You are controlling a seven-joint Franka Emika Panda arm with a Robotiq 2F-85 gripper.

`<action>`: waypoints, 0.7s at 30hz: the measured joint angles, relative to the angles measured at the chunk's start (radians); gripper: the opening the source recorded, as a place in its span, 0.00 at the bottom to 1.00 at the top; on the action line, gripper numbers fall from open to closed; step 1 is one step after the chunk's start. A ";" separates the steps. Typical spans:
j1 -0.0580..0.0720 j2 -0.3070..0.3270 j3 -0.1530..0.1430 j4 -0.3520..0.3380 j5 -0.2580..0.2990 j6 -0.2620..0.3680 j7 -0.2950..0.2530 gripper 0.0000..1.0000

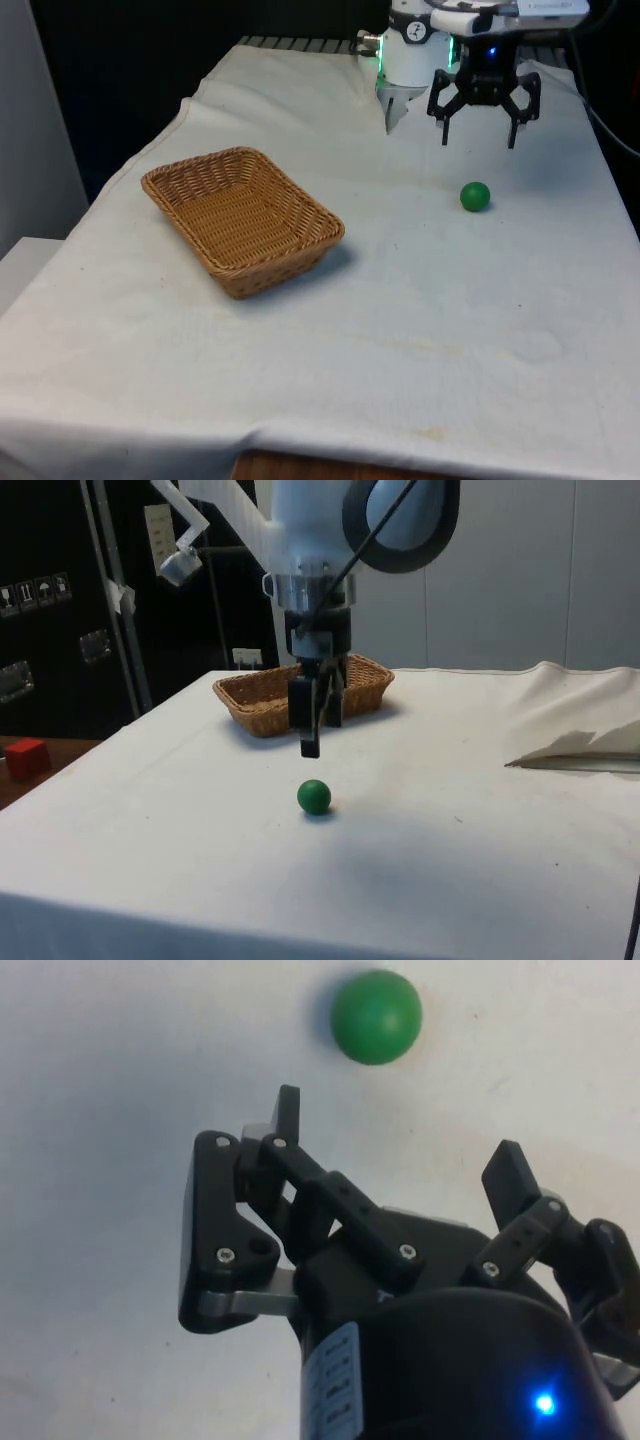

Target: Pick up the ball and place it into the basket.

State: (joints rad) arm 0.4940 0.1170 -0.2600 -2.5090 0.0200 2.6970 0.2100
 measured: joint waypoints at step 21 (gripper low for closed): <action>0.000 0.137 0.009 0.038 0.054 0.098 -0.003 1.00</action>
State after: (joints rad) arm 0.4940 0.2540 -0.2510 -2.4710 0.0740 2.7950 0.2070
